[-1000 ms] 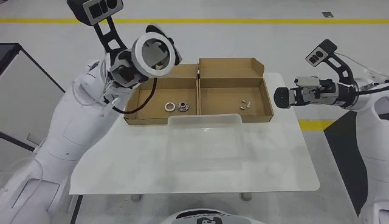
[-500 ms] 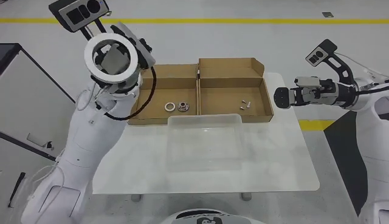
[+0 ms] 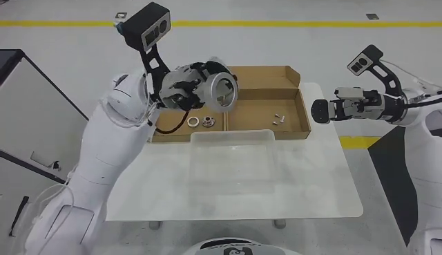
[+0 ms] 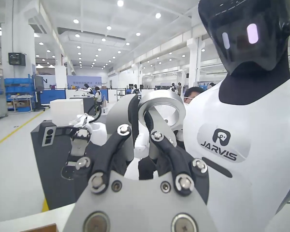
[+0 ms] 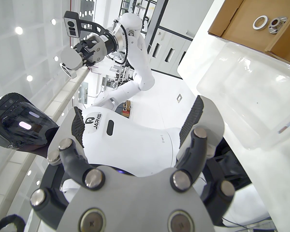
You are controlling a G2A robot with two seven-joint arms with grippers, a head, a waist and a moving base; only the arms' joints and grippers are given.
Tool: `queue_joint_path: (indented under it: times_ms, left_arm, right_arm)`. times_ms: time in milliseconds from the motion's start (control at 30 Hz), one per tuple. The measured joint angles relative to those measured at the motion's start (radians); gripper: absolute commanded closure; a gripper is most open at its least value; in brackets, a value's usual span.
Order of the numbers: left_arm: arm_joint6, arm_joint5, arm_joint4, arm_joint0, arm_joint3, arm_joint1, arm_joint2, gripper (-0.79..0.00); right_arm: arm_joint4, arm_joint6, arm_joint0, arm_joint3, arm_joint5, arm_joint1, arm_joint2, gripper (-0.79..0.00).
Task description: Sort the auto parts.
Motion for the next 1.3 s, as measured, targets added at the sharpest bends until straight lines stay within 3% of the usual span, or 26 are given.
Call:
queue_joint_path:
  times_ms: [200,433,633,767,967,1133,1300]
  left_arm:
    - [0.0,0.0,-0.178,0.023,-0.038,-0.007,-0.026,0.0]
    - [0.0,0.0,-0.348,0.055,-0.076,-0.04,-0.063,0.0]
    - [0.0,0.0,-0.266,0.056,-0.056,-0.051,-0.064,0.0]
    - [0.0,0.0,-0.084,0.041,-0.018,-0.036,-0.047,0.0]
    - [0.0,0.0,0.058,0.022,0.001,-0.011,-0.022,0.0]
    - [0.0,0.0,-0.029,0.028,-0.014,-0.006,-0.023,0.0]
    - [0.0,0.0,-0.204,0.047,-0.049,-0.019,-0.063,0.0]
  right_arm:
    - [0.0,0.0,0.0,0.0,0.0,0.0,0.0,-0.785]
    - [0.0,0.0,0.0,0.0,0.0,0.0,0.0,-0.785]
    - [0.0,0.0,0.0,0.0,0.0,0.0,0.0,-0.785]
    - [0.0,0.0,0.0,0.0,0.0,0.0,0.0,-0.785]
    - [0.0,0.0,0.0,0.0,0.0,0.0,0.0,-0.785]
    - [0.0,0.0,0.0,0.0,0.0,0.0,0.0,-0.785]
    - [0.0,0.0,0.0,0.0,0.0,0.0,0.0,-0.785]
